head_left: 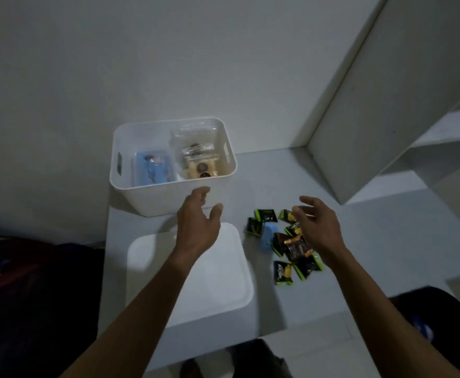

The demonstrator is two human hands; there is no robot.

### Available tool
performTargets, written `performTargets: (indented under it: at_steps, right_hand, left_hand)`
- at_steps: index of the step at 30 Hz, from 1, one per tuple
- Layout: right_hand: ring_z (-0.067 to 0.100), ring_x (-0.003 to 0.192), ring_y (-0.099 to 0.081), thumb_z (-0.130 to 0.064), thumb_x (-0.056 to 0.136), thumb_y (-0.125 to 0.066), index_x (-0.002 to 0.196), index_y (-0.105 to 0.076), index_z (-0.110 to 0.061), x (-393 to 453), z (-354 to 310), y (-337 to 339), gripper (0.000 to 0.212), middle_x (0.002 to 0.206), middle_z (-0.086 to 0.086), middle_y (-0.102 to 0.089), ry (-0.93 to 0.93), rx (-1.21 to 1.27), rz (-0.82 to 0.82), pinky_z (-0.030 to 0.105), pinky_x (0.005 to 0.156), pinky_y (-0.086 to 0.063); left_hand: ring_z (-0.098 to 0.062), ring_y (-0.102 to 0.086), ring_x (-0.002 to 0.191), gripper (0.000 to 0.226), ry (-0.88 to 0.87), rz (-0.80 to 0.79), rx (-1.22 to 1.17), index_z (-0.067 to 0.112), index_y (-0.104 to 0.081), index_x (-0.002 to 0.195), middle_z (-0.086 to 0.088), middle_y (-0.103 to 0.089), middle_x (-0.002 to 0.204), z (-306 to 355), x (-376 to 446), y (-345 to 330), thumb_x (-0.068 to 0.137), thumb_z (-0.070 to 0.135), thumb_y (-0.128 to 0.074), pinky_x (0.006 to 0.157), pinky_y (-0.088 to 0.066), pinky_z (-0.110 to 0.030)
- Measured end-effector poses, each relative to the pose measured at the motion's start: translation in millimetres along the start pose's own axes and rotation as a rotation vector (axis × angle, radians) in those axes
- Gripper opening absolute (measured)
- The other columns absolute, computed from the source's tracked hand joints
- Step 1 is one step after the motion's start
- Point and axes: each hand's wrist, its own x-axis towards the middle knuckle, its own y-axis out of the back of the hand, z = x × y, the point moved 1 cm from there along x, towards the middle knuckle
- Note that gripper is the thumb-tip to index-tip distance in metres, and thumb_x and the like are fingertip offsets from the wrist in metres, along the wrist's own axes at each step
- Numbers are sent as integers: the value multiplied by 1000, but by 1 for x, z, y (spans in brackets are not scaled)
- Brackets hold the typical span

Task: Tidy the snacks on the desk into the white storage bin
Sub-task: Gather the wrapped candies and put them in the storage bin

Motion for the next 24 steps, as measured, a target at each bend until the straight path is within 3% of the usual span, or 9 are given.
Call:
performTargets:
  at_steps: [5,7,9,10,11,14,19,22,24]
  right_hand:
    - [21,105,-64,-35,92,-64,132,-56,-18,-10,91,35,44,126,7,-65,7,-202,60,30,87,-48]
    - [26,116,-59,-32,92,-65,136,-53,-15,-6,121,36,49,133,9,-60,30,-246,18,34,94,-46]
    - [29,127,-50,-33,93,-63,140,-49,-12,1,145,37,53,141,13,-53,71,-300,-53,34,103,-37]
    - [30,132,-45,-36,93,-61,142,-47,-13,6,155,37,55,145,13,-48,94,-341,-98,34,106,-34]
    - [30,137,-40,-41,94,-59,144,-44,-15,12,165,36,58,150,13,-43,118,-386,-140,35,109,-32]
    - [33,146,-23,-53,94,-50,149,-35,-27,35,185,32,63,159,13,-27,292,-534,-248,45,112,-31]
    - [43,148,-13,-69,91,-35,150,-31,-39,72,212,20,66,161,12,-22,615,-799,-460,59,104,-34]
    - [45,147,-16,-71,92,-29,150,-32,-38,78,234,22,67,160,14,-25,693,-860,-514,61,102,-35]
    - [43,147,-18,-69,93,-29,150,-32,-37,80,245,28,65,159,14,-28,701,-848,-525,61,103,-35]
  left_hand:
    - [-22,-53,123,48,31,-119,54,18,-51,134,-6,-56,133,-16,-60,-71,90,26,-67,104,-43,-39]
    - [-19,-47,127,51,32,-150,72,15,-47,139,-6,-51,138,-19,-78,-101,92,27,-65,104,-36,-24]
    - [-5,-42,120,52,26,-166,107,14,-45,141,-6,-48,141,-21,-94,-132,94,27,-62,95,-27,-4]
    - [-1,-40,117,52,29,-171,132,14,-44,142,-7,-46,142,-21,-101,-148,95,28,-60,93,-27,-2]
    - [-3,-40,120,52,31,-171,169,15,-42,143,-8,-44,144,-23,-107,-165,95,30,-58,97,-32,-8]
    - [-30,-39,134,48,-22,-137,343,14,-41,143,-14,-39,148,-29,-111,-211,99,30,-49,104,-44,-43]
    - [-35,-30,143,54,-40,-203,690,21,-33,151,-15,-31,156,-44,-90,-250,103,43,-17,110,-33,-50]
    - [-39,-19,147,55,22,-260,806,31,-28,152,-9,-17,163,-50,-80,-264,101,49,-22,111,-29,-56]
    - [-39,-1,149,58,68,-335,835,38,-17,154,-2,1,165,-54,-75,-272,98,55,-20,114,-17,-61]
